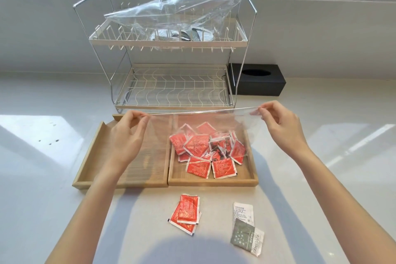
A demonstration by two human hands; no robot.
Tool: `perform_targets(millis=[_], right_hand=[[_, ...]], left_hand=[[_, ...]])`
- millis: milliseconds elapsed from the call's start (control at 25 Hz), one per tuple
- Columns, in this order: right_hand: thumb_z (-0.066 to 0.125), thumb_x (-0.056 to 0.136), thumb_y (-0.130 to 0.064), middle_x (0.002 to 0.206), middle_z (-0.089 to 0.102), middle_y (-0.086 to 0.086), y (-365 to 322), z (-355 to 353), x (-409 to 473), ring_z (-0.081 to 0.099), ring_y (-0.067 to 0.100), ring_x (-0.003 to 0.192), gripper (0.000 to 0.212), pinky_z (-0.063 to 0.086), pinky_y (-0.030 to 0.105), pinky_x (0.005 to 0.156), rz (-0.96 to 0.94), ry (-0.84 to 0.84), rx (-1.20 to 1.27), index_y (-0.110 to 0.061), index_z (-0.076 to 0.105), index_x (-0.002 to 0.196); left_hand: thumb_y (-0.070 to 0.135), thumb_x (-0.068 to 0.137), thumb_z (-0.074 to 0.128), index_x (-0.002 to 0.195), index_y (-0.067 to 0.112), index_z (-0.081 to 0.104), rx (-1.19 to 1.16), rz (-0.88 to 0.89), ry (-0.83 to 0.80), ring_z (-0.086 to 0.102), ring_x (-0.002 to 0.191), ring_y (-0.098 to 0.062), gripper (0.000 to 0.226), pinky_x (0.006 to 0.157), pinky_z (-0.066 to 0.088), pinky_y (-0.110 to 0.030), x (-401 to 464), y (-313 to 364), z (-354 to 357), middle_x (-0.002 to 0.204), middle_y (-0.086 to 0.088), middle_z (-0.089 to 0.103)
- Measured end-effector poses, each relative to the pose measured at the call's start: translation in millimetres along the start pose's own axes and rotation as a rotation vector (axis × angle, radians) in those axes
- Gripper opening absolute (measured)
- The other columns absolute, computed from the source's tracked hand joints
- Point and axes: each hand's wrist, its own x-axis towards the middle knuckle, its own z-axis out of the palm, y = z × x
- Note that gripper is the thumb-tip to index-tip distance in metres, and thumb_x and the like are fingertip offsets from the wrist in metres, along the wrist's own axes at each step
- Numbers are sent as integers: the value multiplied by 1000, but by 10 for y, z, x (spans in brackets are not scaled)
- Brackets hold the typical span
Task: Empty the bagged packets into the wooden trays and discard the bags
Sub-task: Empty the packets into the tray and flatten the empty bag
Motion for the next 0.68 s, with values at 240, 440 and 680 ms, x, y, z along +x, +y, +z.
perform_targets(millis=[240, 440, 680], right_hand=[[44, 93, -13, 69, 63, -7, -67, -22, 31, 64, -1, 62, 10, 53, 16, 68, -12, 57, 201, -15, 53, 89], [40, 95, -11, 70, 56, -1, -55, 34, 42, 60, -1, 54, 17, 53, 14, 57, 119, 111, 392, -19, 53, 87], [41, 95, -13, 74, 58, -1, 59, 48, 9, 60, -2, 55, 17, 51, 12, 54, 251, 114, 448, -24, 53, 95]], left_hand=[[13, 90, 49, 90, 32, 53, -394, -64, -15, 65, 74, 3, 20, 70, 48, -8, 40, 26, 25, 70, 12, 70], [31, 79, 56, 103, 26, 53, -561, -231, -194, 65, 88, 0, 25, 70, 52, -14, -38, -40, 75, 91, 10, 72], [11, 87, 53, 92, 22, 57, -436, -321, -289, 65, 71, 0, 13, 59, 51, -11, -175, -148, 237, 85, 5, 67]])
